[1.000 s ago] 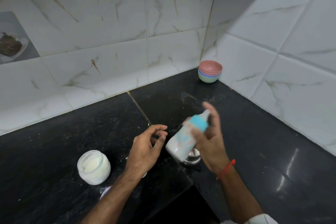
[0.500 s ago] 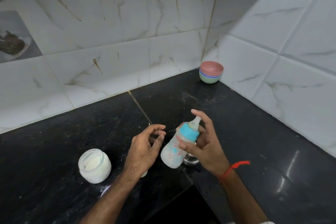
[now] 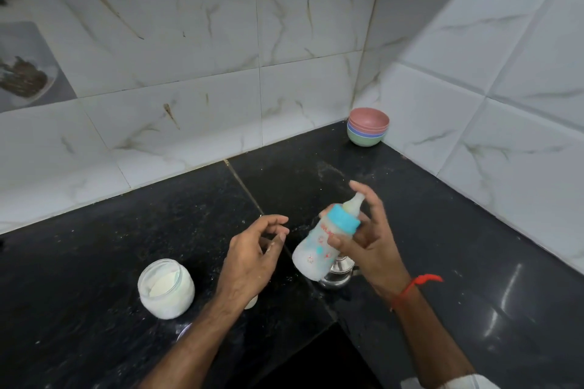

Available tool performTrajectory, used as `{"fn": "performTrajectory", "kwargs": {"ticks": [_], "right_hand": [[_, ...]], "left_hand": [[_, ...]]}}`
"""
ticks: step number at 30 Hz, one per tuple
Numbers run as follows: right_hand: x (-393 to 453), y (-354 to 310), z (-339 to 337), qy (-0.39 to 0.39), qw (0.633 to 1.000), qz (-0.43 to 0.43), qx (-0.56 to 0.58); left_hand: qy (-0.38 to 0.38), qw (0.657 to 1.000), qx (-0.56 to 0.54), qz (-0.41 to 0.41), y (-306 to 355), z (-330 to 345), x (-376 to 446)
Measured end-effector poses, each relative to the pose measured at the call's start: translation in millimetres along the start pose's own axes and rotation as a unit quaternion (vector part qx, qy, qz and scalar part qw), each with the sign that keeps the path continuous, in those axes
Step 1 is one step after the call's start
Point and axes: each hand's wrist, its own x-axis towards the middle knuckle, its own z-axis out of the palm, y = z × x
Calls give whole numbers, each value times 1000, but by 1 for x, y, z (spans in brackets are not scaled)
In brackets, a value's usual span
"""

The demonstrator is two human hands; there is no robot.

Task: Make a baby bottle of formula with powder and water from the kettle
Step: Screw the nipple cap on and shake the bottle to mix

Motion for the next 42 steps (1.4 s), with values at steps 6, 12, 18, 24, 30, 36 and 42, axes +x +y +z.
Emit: {"fn": "performTrajectory", "kwargs": {"ticks": [6, 12, 18, 24, 30, 36, 42], "right_hand": [[25, -6, -30, 321, 899, -94, 284], [5, -7, -9, -28, 999, 5, -28], [21, -4, -12, 301, 907, -46, 292], [6, 6, -5, 58, 997, 7, 48], [17, 2, -7, 224, 958, -18, 180], [14, 14, -4, 106, 989, 12, 107], [12, 19, 11, 199, 963, 21, 179]], "left_hand": [[12, 1000, -10, 1, -4, -3, 0], [3, 1000, 3, 0, -3, 1, 3], [-3, 1000, -4, -4, 0, 4, 4], [-3, 1000, 10, -9, -4, 3, 5], [-7, 1000, 6, -9, -4, 4, 5], [-3, 1000, 2, -16, -5, 1, 4], [1, 1000, 0, -3, -3, -3, 6]]}}
